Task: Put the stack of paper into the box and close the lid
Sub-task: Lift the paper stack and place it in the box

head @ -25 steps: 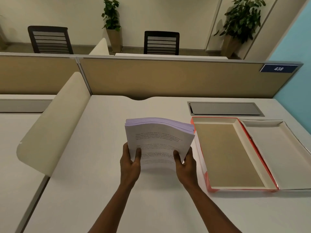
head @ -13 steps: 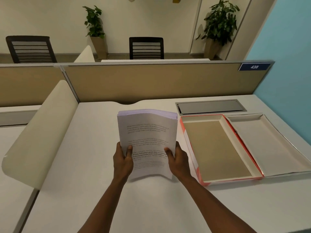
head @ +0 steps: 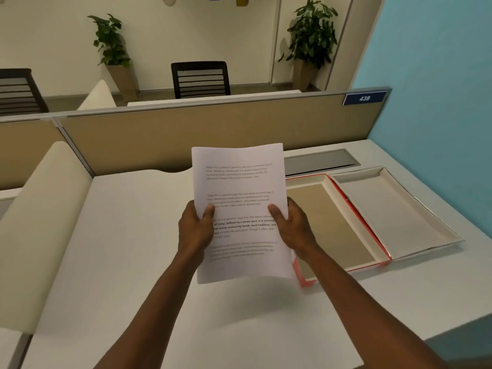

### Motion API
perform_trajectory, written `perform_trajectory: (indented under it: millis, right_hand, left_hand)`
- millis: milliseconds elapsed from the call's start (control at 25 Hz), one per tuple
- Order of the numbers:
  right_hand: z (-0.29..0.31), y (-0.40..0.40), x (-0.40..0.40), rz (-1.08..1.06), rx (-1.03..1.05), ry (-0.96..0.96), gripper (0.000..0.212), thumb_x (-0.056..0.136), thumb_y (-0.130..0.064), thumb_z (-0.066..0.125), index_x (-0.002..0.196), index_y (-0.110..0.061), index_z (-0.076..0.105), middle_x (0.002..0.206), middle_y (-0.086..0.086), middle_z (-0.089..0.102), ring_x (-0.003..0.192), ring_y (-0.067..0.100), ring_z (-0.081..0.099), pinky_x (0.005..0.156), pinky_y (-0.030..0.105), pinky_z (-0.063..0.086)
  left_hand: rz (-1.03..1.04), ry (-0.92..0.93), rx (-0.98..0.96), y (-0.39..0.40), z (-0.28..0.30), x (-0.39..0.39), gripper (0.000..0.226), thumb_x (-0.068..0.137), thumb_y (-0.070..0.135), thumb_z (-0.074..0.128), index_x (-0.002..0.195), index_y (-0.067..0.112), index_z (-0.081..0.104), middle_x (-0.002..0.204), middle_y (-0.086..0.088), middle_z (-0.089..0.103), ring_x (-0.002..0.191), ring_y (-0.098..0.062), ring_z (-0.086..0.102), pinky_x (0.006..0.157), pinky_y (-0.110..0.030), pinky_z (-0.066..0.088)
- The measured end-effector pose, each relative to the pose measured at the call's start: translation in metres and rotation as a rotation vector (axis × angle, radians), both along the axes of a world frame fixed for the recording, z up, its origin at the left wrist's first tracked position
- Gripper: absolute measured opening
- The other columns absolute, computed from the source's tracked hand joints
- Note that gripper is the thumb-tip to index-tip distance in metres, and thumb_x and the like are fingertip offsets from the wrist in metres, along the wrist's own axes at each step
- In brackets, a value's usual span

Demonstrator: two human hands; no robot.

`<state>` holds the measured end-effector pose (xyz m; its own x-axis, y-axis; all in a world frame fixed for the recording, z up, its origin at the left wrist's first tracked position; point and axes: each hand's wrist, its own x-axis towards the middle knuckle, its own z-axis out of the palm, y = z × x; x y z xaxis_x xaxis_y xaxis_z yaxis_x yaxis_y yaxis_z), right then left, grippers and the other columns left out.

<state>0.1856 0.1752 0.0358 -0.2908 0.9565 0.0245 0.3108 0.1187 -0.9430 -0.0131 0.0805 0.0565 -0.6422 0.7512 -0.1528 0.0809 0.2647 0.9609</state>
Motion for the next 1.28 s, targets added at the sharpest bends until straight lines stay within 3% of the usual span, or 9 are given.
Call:
perform_trajectory:
  millis: [200,440,600,760,920,1000,1120,1280]
  right_hand:
    - [0.006,0.04,0.047,-0.028,-0.161,0.029,0.035,0.093,-0.049,0.055,0.117,-0.023,0.059,0.108,-0.001,0.073,0.092,0.02,0.073,0.084,0.048,0.06]
    - [0.005,0.106,0.132,-0.034,-0.295,-0.012,0.031,0.095,-0.048,0.051,0.108,-0.025,0.066,0.1,0.001,0.076,0.087,0.025,0.074,0.083,0.045,0.06]
    - [0.012,0.154,0.198,-0.074,-0.353,-0.013,0.044,0.101,-0.041,0.037,0.084,-0.01,0.064,0.078,0.01,0.07,0.07,0.029,0.065,0.066,0.036,0.045]
    - [-0.007,0.195,0.267,-0.138,-0.317,-0.143,0.052,0.103,-0.043,0.034,0.104,-0.001,0.064,0.099,0.017,0.072,0.088,0.037,0.07,0.072,0.039,0.049]
    - [-0.012,0.234,0.331,-0.195,-0.391,-0.17,0.047,0.102,-0.047,0.034,0.095,-0.015,0.068,0.098,0.011,0.072,0.092,0.034,0.069,0.088,0.048,0.053]
    - [-0.013,0.255,0.359,-0.178,-0.448,-0.188,0.044,0.102,-0.048,0.035,0.102,-0.018,0.067,0.102,0.01,0.071,0.096,0.032,0.068,0.094,0.048,0.052]
    - [-0.023,0.283,0.39,-0.173,-0.469,-0.263,0.046,0.103,-0.043,0.038,0.123,-0.009,0.063,0.119,0.015,0.068,0.105,0.034,0.066,0.099,0.048,0.05]
    - [-0.039,0.307,0.403,-0.177,-0.414,-0.44,0.051,0.102,-0.041,0.038,0.126,-0.003,0.062,0.128,0.019,0.064,0.114,0.037,0.061,0.104,0.05,0.047]
  left_hand:
    - [-0.185,-0.049,-0.015,0.041,0.013,0.04,0.061,0.084,0.059,0.065,0.134,0.026,0.053,0.125,0.002,0.069,0.106,-0.026,0.07,0.091,-0.051,0.059]
    - [-0.126,-0.139,-0.05,0.1,0.008,0.138,0.056,0.094,0.036,0.067,0.144,0.026,0.043,0.127,0.007,0.055,0.107,-0.024,0.061,0.092,-0.048,0.053]
    - [-0.144,-0.217,-0.047,0.152,-0.007,0.201,0.045,0.093,0.038,0.068,0.133,0.025,0.055,0.129,0.0,0.067,0.101,-0.026,0.069,0.085,-0.046,0.056]
    - [-0.207,-0.267,-0.097,0.202,-0.017,0.27,0.044,0.09,0.037,0.068,0.129,0.018,0.059,0.127,-0.005,0.071,0.101,-0.03,0.072,0.082,-0.046,0.058]
    - [-0.281,-0.335,-0.124,0.25,-0.025,0.329,0.044,0.091,0.031,0.069,0.13,0.016,0.058,0.127,-0.007,0.071,0.099,-0.03,0.073,0.078,-0.044,0.059]
    - [-0.31,-0.381,-0.135,0.269,-0.031,0.356,0.046,0.091,0.027,0.07,0.133,0.016,0.056,0.128,-0.007,0.07,0.102,-0.03,0.072,0.084,-0.047,0.06]
    - [-0.344,-0.413,-0.156,0.29,-0.045,0.391,0.049,0.089,0.024,0.069,0.134,0.019,0.049,0.135,-0.005,0.064,0.114,-0.033,0.067,0.097,-0.057,0.056]
    - [-0.326,-0.461,-0.143,0.304,-0.066,0.418,0.052,0.088,0.02,0.07,0.133,0.024,0.044,0.139,-0.004,0.06,0.123,-0.034,0.063,0.102,-0.06,0.052]
